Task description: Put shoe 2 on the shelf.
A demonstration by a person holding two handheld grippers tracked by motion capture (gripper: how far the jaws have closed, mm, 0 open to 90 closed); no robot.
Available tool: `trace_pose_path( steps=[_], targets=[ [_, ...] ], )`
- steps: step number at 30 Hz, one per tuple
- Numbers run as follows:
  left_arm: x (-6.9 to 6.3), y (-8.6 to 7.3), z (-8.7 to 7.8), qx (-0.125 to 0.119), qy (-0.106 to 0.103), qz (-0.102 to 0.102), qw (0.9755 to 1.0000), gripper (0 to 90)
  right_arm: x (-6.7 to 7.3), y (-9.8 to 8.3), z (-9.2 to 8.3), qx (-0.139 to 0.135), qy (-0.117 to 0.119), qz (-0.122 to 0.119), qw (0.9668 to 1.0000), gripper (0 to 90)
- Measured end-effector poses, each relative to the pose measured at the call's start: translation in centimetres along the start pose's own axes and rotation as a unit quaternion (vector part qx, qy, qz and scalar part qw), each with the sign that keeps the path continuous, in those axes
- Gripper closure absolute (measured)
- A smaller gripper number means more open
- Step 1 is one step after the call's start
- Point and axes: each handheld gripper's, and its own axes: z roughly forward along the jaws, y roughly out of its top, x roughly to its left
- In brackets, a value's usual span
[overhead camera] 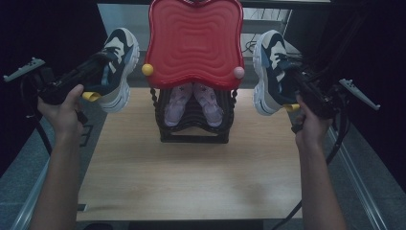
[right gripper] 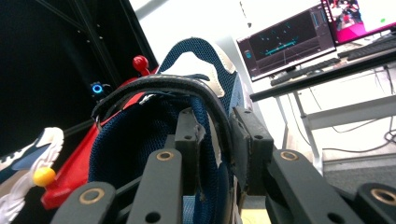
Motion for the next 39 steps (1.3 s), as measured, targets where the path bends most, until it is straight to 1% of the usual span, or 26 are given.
trace_pose_path(
  steps=[5, 8, 12, 15, 18, 20, 22, 23, 25, 29, 33, 35, 39],
  targets=[
    [-0.4, 1.1, 0.4, -0.007, -0.003, 0.0, 1.0, 65.0, 1.0, 1.3, 0.8, -0.001, 0.001, -0.012, 0.9999, 73.1],
    [-0.5, 1.7, 0.8, -0.01, -0.007, -0.005, 0.9999, 65.1, 1.6, 1.8, 1.4, 0.001, 0.008, -0.015, 0.9999, 73.2],
    [-0.8, 2.3, 1.3, -0.011, -0.01, -0.007, 0.9999, 65.0, 2.4, 2.4, 2.1, 0.005, 0.013, -0.024, 0.9996, 73.3],
    [-0.9, 2.5, 1.5, -0.015, -0.012, -0.01, 0.9998, 65.0, 3.0, 2.7, 2.3, 0.002, 0.013, -0.036, 0.9993, 73.3],
    [-1.2, 2.8, 1.8, -0.013, -0.013, -0.008, 0.9998, 65.1, 3.3, 3.0, 2.4, 0.004, 0.017, -0.034, 0.9993, 73.3],
    [-1.4, 3.0, 2.0, -0.01, -0.013, -0.004, 0.9999, 65.1, 3.4, 3.2, 2.5, 0.003, 0.018, -0.034, 0.9992, 73.3],
    [-1.7, 3.3, 2.2, -0.013, -0.015, -0.005, 0.9998, 65.1, 3.8, 3.5, 2.7, 0.003, 0.019, -0.038, 0.9991, 73.3],
    [-1.8, 3.4, 2.2, -0.013, -0.016, -0.005, 0.9998, 65.1, 3.9, 3.7, 2.7, 0.003, 0.02, -0.037, 0.9991, 73.3],
    [-2.1, 3.7, 2.4, -0.013, -0.02, -0.004, 0.9997, 65.0, 4.2, 4.0, 2.9, 0.001, 0.023, -0.036, 0.9991, 73.3],
    [-2.8, 4.4, 3.0, -0.015, -0.03, -0.007, 0.9994, 65.0, 4.9, 4.7, 3.3, 0.004, 0.025, -0.046, 0.9986, 73.3],
    [-3.4, 5.0, 3.8, -0.014, -0.036, -0.008, 0.9992, 65.0, 5.7, 5.4, 4.2, 0.007, 0.029, -0.047, 0.9984, 73.3],
    [-3.9, 5.3, 4.4, -0.015, -0.042, -0.009, 0.999, 65.1, 6.3, 5.6, 4.8, 0.008, 0.031, -0.049, 0.9983, 73.3],
    [-4.9, 5.9, 5.4, -0.014, -0.049, -0.005, 0.9987, 65.1, 7.4, 6.0, 6.1, 0.015, 0.034, -0.059, 0.9976, 73.3]
  ],
)
